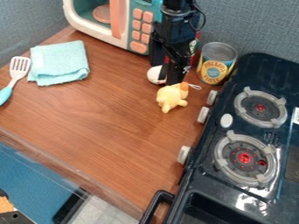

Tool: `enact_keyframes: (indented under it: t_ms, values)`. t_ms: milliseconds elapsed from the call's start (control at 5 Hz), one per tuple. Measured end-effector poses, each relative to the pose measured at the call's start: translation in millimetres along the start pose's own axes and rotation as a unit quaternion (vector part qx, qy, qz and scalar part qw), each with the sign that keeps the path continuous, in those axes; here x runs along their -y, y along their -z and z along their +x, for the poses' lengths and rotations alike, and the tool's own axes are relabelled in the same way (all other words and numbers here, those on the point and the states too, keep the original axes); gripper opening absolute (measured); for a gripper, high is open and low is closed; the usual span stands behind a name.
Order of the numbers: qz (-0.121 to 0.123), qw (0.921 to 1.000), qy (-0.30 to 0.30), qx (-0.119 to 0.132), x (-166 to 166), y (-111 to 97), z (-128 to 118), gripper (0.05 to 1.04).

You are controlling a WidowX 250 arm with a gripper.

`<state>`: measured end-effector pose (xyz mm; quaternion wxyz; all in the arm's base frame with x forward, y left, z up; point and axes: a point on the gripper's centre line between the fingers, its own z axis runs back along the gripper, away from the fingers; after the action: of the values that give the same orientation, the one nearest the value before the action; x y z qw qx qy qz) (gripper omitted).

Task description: Moved the white object from the upper side of the table to the lower side of the table

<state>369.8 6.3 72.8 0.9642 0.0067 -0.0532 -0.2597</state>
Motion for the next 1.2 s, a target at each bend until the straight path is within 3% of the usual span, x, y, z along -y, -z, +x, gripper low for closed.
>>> enact_keyframes:
  t_ms: [200,400,600,1000,1200]
  values:
    - [-0.004,0.9998,0.006,-0.018,0.2,12.6,-4.3,0.999]
    - [0.036,0.9965,0.068,-0.033,-11.6,6.1,-10.4,0.999]
    - [0.018,0.9893,0.140,-0.037,-20.3,-5.0,-11.3,0.999]
    - [0.002,0.9735,0.208,-0.095,-45.2,17.8,2.1,0.999]
    - [-0.004,0.9665,0.238,-0.096,-51.7,29.1,10.8,0.999]
